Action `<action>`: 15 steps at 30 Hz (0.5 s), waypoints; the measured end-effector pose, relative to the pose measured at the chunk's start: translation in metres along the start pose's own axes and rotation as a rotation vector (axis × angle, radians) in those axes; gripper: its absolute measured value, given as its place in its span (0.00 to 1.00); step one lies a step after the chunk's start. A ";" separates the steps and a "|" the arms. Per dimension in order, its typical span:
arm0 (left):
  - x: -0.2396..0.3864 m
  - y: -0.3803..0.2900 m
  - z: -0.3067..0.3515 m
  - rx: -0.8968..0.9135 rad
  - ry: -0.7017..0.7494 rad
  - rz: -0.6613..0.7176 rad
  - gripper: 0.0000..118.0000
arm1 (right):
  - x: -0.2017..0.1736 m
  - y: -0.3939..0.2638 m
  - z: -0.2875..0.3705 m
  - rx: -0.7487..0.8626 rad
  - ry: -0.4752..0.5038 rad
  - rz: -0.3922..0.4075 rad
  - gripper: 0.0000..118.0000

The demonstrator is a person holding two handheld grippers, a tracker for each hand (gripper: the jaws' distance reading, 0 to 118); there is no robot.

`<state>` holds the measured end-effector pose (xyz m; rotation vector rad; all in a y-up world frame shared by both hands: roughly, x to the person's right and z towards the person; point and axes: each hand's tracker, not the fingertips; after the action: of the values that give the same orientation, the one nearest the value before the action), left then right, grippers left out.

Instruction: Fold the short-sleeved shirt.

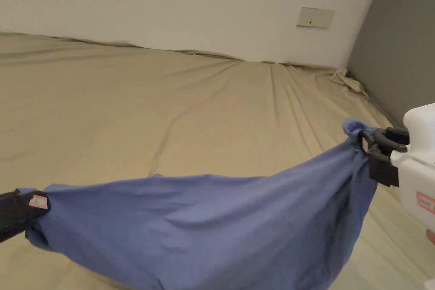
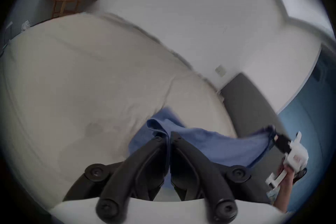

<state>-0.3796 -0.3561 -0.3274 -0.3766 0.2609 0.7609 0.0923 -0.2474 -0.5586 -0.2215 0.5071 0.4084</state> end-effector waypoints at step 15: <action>0.145 0.182 0.034 0.449 0.059 -0.149 0.02 | 0.055 0.161 0.008 0.129 -0.230 0.016 0.07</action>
<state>-0.4049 -0.1316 -0.3925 0.0072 0.4437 0.5261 0.0701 -0.0825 -0.5968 -0.0450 0.3077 0.4096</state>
